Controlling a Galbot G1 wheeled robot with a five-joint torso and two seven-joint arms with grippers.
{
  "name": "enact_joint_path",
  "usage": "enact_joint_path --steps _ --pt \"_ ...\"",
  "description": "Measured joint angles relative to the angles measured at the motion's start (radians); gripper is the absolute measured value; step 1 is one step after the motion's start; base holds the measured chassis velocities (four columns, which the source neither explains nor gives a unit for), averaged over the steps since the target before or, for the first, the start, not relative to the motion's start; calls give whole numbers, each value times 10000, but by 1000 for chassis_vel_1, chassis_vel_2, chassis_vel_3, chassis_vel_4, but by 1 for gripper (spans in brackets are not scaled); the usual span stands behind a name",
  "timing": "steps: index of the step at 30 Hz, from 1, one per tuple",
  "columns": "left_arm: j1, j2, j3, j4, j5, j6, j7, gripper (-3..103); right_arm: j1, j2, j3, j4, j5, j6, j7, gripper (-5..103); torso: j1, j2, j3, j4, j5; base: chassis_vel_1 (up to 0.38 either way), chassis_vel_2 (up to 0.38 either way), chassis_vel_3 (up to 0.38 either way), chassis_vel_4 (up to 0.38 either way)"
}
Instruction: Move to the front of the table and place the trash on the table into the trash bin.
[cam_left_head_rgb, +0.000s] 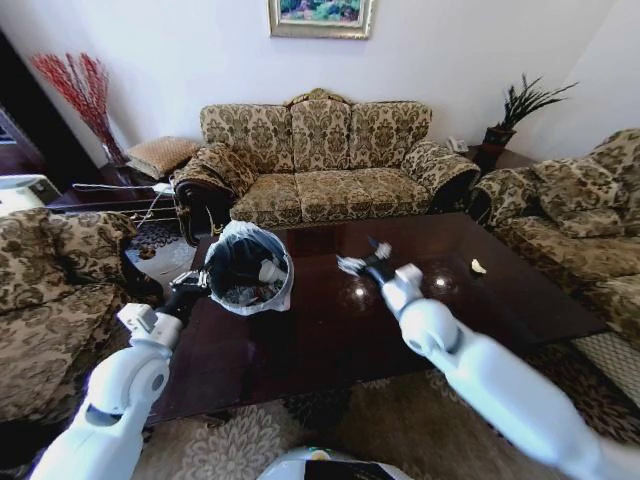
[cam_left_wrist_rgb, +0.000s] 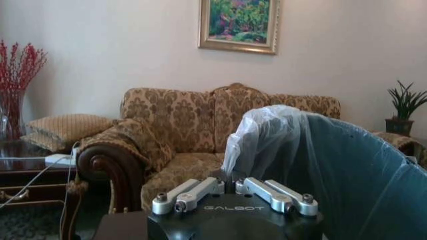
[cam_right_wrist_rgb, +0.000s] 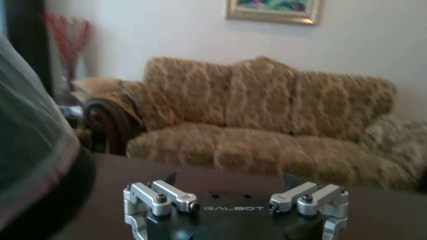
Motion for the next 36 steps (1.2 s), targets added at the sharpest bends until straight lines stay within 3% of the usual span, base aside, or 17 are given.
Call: enact_joint_path --steps 3,10,18,21,24,28,30,36 --pt "103 -57 -1 -49 12 -35 22 3 -1544 717 1106 -363 -824 298 -484 100 -2 0 0 -2 -2 0 0 0 0" --pt "219 3 -82 -250 -16 -61 36 3 -2416 1498 1808 -680 -1594 627 -677 100 -1 1 -1 4 -6 -6 -10 10 6" --pt "575 -70 -185 -440 -47 -189 30 3 -2428 1664 1769 -569 -1647 643 -531 100 0 0 1 5 -9 -138 -147 155 152" --pt "638 -89 -191 -517 -42 -193 32 3 -2461 1667 1768 -530 -1642 652 -496 100 0 0 1 2 6 -244 -258 235 207" --pt "684 -111 -195 -604 -37 -194 33 3 -2532 1694 1819 -443 -1609 656 -430 100 0 1 0 -4 -13 -291 -297 278 284" --pt "735 -168 -185 -674 -20 -194 30 3 -2694 1703 1896 -352 -1605 662 -423 100 0 0 1 0 3 -281 -293 313 291" --pt "782 -218 -164 -712 -5 -187 34 3 -2802 1710 1945 -302 -1632 704 -441 100 0 0 1 0 -13 -304 -295 357 338" --pt "871 -302 -148 -760 58 -183 33 3 -2959 1789 2010 -283 -1678 780 -478 100 -1 1 0 5 0 -305 -287 410 389"
